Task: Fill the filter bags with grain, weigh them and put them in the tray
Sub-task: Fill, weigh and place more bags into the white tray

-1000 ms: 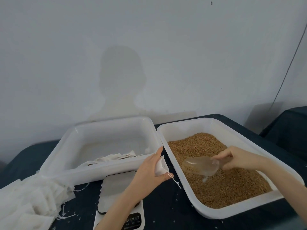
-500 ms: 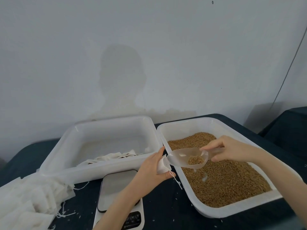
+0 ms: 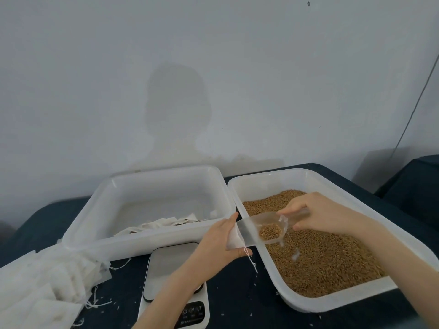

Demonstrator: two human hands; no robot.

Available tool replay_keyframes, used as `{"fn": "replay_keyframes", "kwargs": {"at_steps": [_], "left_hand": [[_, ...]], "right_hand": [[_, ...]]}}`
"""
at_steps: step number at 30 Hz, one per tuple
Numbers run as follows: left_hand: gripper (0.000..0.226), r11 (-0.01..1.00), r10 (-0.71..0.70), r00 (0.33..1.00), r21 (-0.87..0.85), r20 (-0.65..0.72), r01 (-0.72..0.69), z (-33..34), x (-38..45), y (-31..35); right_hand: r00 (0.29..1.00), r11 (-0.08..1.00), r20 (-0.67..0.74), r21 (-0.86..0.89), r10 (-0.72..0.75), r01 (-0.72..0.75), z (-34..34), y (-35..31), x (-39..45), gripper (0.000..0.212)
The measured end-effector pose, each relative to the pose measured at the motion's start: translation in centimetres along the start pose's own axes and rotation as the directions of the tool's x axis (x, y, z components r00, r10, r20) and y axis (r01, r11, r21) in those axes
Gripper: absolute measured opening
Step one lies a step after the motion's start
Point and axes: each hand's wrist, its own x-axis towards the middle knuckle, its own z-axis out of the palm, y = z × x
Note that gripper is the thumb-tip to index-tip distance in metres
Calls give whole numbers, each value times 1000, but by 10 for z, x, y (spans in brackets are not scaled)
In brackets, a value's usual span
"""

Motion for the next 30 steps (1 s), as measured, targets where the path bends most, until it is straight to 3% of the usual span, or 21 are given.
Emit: {"fn": "replay_keyframes", "kwargs": {"at_steps": [5,7,11,14,21,26,28,30], "left_hand": [[91,999,-45,997,27,-59,47,1,3,-2],[85,997,-73,990,1,-122,73,0,6,-1],[79,984,-137,975,-135,-173,114,-3,11,5],[77,966,-173,966,-224,-191,128,-5,13,10],[70,925,-254,934,-345,-251,159,-7,10,13],[58,901,-298,910,-399,-290,168,-6,7,11],[59,906,-288,912,-391,-293,161,-7,6,11],[62,917,-273,914,-368,-299,153,-9,5,11]], "right_hand": [[991,919,-115,-395,-64,14,-2,-21,11,20],[969,840,-183,-541,-165,41,-5,-33,15,30],[953,662,-165,-748,-255,48,-11,-61,20,58],[943,563,-150,-825,-298,47,-16,-86,23,63],[922,340,-105,-940,-373,30,-8,-131,37,44],[839,166,-77,-986,-538,17,8,-148,38,55],[825,144,-83,-990,-559,-2,9,-150,36,55],[846,191,-92,-982,-526,12,6,-148,38,58]]}}
